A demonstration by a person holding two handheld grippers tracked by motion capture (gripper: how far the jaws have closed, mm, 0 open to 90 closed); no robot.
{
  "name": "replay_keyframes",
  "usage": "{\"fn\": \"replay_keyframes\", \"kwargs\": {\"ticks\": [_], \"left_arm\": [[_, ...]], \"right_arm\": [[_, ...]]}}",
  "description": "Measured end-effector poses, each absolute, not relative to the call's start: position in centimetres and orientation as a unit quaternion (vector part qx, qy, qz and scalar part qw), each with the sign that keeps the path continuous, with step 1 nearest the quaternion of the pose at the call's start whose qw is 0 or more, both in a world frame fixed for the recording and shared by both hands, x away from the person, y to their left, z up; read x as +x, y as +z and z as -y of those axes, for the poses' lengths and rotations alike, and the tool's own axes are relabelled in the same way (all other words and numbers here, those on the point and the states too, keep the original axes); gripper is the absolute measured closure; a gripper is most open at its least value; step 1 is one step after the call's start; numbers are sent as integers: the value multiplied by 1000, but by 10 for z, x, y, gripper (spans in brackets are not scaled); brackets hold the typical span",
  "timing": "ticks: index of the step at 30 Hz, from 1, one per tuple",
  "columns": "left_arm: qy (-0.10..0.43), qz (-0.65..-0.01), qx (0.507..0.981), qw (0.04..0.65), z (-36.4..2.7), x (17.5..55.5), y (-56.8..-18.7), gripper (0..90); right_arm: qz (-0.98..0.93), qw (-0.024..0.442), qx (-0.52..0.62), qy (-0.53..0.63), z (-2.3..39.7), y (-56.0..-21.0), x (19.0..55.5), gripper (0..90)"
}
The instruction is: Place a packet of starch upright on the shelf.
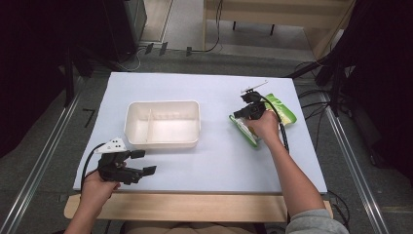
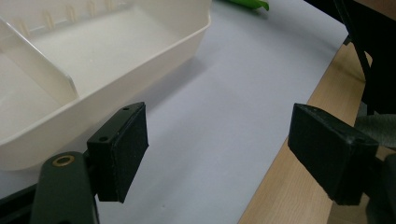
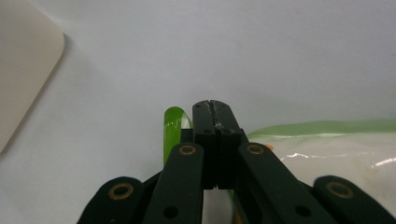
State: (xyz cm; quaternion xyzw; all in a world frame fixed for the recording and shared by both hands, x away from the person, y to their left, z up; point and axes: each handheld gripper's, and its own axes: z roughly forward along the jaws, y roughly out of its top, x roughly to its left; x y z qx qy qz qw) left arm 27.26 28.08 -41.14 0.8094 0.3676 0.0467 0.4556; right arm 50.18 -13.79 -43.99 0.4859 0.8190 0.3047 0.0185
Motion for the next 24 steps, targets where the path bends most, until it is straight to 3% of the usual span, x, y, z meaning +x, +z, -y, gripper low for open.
{"fn": "replay_keyframes", "kwargs": {"ticks": [17, 24], "left_arm": [[40, -357, 813, 458, -273, 280, -412, 209], [39, -354, 816, 456, -271, 282, -411, 209]], "right_arm": [[-832, 3, 457, 314, 136, -444, 480, 900], [-817, 13, 478, 323, 135, -439, 495, 900]]}}
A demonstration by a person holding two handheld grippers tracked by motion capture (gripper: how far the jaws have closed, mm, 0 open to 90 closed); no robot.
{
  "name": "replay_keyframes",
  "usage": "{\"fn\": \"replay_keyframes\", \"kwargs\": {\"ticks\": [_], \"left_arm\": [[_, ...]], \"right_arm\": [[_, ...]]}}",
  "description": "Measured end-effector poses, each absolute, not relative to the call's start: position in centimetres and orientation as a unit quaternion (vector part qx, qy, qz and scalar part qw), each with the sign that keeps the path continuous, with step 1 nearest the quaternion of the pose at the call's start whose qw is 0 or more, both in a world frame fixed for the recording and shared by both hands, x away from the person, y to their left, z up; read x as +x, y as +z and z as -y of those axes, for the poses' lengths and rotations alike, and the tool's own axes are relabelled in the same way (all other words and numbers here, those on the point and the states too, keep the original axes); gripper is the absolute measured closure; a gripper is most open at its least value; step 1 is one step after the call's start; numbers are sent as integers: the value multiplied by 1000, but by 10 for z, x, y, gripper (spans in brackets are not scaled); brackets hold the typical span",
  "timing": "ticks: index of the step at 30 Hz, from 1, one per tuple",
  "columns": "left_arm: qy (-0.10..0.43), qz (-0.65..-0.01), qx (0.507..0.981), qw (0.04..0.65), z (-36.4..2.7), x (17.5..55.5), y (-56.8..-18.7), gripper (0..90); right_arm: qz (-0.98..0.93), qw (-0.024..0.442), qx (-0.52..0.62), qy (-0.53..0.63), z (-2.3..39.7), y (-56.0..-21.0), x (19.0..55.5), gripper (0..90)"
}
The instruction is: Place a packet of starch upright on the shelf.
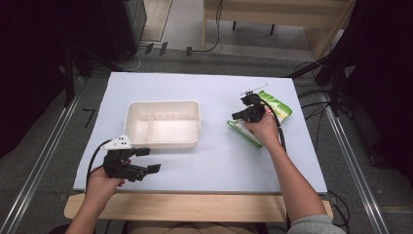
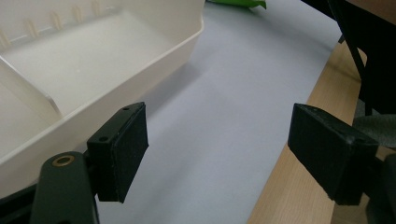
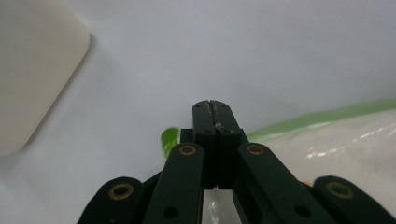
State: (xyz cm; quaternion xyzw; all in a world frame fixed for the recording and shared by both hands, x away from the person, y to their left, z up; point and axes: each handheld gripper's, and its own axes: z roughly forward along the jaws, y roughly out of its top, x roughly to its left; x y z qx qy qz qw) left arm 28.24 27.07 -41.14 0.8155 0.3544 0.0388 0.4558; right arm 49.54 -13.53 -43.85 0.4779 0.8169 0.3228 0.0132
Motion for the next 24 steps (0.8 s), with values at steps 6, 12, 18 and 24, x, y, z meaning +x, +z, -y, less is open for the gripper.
{"fn": "replay_keyframes", "kwargs": {"ticks": [6, 12, 18, 24], "left_arm": [[37, -355, 814, 459, -273, 283, -412, 209], [38, -352, 816, 458, -271, 282, -411, 209], [40, -353, 815, 457, -272, 283, -411, 209], [41, -353, 815, 458, -272, 282, -411, 209]], "right_arm": [[-831, 5, 473, 294, 125, -446, 501, 900], [-839, -5, 462, 288, 123, -446, 491, 900], [-843, -20, 450, 295, 129, -448, 480, 900], [-849, -26, 434, 300, 135, -449, 464, 900]]}}
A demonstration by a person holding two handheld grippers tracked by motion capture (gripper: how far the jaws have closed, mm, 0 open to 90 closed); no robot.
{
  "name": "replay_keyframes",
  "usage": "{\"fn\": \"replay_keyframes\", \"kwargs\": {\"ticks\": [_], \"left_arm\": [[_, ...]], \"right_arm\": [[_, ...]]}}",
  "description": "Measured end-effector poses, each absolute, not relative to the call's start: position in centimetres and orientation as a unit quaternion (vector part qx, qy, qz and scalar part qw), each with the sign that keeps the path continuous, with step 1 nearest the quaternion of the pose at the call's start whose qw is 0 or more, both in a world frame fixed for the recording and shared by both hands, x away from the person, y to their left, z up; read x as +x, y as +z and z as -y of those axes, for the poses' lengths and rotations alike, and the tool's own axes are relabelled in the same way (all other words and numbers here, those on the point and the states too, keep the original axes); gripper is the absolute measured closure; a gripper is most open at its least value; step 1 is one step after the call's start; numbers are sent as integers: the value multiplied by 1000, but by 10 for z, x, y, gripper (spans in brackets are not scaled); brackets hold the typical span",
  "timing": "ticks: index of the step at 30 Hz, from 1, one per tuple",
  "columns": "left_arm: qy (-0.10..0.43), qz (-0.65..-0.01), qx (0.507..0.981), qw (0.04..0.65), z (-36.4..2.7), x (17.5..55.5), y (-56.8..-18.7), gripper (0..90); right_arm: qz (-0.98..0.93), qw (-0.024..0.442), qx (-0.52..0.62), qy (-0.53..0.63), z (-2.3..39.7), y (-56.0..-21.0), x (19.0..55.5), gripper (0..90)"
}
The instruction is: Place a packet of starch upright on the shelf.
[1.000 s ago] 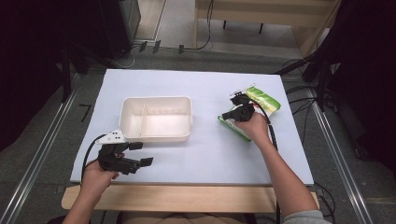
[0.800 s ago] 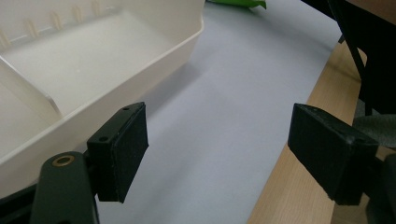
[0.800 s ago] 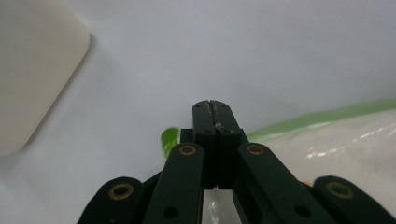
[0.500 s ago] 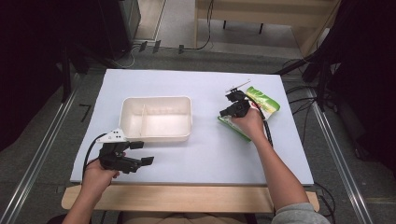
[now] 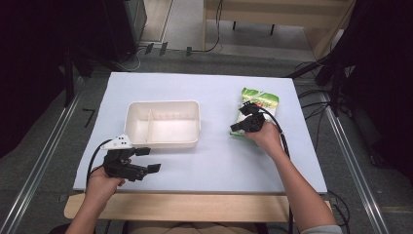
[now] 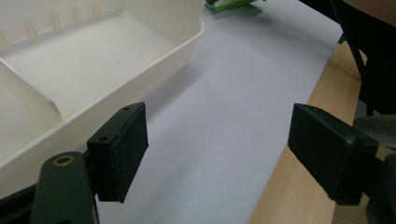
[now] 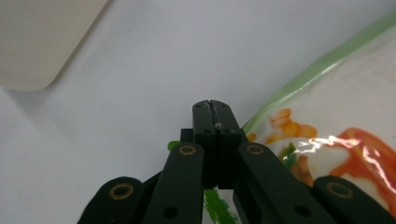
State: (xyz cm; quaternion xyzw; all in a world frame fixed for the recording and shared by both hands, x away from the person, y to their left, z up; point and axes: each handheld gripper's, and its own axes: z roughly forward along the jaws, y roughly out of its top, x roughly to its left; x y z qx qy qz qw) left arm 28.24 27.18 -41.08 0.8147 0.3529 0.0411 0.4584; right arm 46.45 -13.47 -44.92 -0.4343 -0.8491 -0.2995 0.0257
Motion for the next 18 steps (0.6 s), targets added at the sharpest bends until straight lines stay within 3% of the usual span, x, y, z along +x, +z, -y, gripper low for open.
{"fn": "replay_keyframes", "kwargs": {"ticks": [15, 18], "left_arm": [[45, -357, 812, 460, -274, 280, -410, 209], [45, -360, 810, 461, -275, 280, -410, 209]], "right_arm": [[848, 16, -418, -325, 155, -437, 446, 900], [836, -5, -420, -353, 162, -426, 447, 811]]}}
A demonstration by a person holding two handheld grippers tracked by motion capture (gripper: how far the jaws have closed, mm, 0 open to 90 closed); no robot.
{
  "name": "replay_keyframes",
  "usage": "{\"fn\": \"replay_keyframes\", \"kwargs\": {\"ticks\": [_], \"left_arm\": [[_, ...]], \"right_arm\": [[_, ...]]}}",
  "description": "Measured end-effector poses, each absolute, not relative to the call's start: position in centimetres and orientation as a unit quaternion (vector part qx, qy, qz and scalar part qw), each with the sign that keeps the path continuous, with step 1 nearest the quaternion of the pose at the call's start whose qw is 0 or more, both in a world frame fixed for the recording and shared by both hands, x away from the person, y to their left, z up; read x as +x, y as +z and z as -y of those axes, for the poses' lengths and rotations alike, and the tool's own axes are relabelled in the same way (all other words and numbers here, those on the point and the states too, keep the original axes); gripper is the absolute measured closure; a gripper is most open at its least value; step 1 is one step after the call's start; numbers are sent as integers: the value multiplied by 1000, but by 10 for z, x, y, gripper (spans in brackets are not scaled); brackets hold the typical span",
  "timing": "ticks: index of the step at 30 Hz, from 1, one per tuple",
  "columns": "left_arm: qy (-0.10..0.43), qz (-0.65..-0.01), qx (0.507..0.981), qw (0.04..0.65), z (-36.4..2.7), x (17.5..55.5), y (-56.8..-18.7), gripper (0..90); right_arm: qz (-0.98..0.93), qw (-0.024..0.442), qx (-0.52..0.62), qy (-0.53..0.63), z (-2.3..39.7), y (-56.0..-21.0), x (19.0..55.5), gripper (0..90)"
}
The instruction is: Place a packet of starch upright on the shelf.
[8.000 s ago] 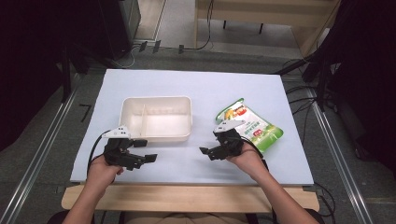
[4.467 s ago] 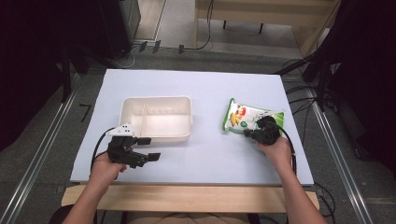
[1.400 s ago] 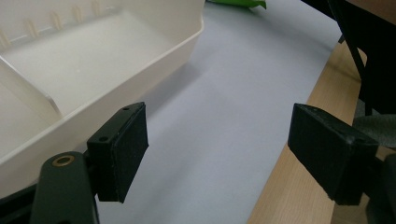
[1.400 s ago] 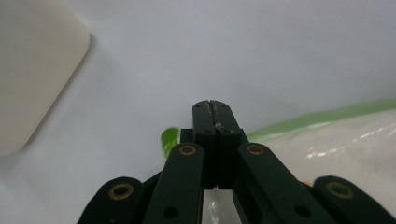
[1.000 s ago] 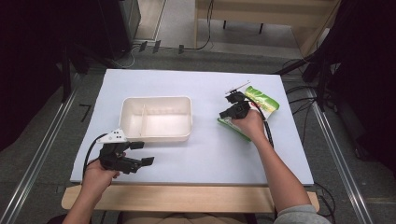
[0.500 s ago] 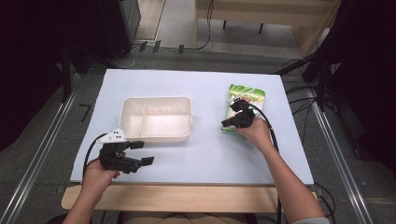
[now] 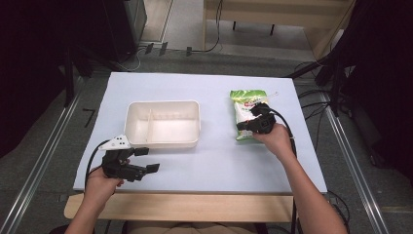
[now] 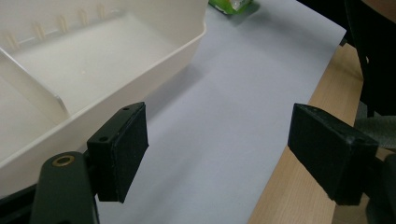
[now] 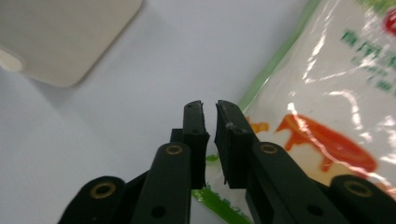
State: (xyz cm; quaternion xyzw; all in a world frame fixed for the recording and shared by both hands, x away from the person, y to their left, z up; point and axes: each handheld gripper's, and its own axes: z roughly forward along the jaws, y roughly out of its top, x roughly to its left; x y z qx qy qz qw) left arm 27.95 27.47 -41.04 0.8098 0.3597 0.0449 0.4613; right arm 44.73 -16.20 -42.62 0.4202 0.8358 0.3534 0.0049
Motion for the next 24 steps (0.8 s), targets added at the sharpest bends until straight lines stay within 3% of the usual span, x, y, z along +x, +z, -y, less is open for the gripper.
{"fn": "replay_keyframes", "kwargs": {"ticks": [3, 5, 18, 24], "left_arm": [[46, -361, 811, 458, -275, 279, -410, 209], [48, -362, 812, 454, -276, 277, -411, 209], [55, -376, 809, 448, -282, 269, -412, 209], [58, -380, 808, 446, -285, 266, -413, 209]], "right_arm": [[-832, 22, 418, 363, 166, -420, 448, 763], [-827, 43, 425, 366, 172, -413, 450, 658], [-788, 68, 488, 369, 209, -408, 478, 481], [-780, 76, 505, 361, 212, -411, 494, 458]]}}
